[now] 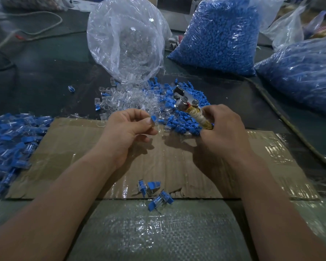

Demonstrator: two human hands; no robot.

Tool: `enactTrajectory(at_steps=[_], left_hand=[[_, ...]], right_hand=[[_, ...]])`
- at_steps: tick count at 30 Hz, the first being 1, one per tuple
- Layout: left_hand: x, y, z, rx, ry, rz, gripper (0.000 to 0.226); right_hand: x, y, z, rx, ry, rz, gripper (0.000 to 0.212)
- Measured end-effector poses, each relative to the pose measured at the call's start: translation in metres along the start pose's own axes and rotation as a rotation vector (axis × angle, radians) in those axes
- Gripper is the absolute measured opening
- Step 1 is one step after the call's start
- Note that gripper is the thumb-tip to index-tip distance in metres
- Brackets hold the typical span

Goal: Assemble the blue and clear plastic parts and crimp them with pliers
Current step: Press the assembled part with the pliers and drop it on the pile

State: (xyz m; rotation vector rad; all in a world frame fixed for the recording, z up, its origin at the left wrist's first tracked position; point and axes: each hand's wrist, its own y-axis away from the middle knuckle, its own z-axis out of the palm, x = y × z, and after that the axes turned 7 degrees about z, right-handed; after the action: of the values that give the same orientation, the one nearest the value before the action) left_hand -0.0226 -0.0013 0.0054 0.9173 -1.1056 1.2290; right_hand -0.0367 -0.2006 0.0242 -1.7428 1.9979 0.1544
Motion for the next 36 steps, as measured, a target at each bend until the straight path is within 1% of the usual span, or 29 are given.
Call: enactTrajectory(at_steps=[4,7,11,29,36], left_hand=[[0.000,0.000,0.001,0.054,-0.025,0.087,0.013],[0.000,0.001,0.002,0.078,-0.055,0.156,0.014],[0.000,0.000,0.002,0.074,-0.090,0.220,0.016],[-0.003,0.000,0.002,0.058,-0.158,0.283,0.016],[-0.004,0.001,0.002,0.056,-0.205,0.314,0.020]], right_hand=[[-0.010,0.006,0.005,-0.050,-0.060,-0.061,0.039],[-0.014,0.008,0.008,-0.102,-0.032,-0.131,0.038],[-0.016,0.009,0.012,-0.155,-0.021,-0.150,0.037],[-0.016,0.009,0.015,-0.168,0.014,-0.177,0.034],[-0.019,0.010,0.014,-0.184,-0.022,-0.177,0.029]])
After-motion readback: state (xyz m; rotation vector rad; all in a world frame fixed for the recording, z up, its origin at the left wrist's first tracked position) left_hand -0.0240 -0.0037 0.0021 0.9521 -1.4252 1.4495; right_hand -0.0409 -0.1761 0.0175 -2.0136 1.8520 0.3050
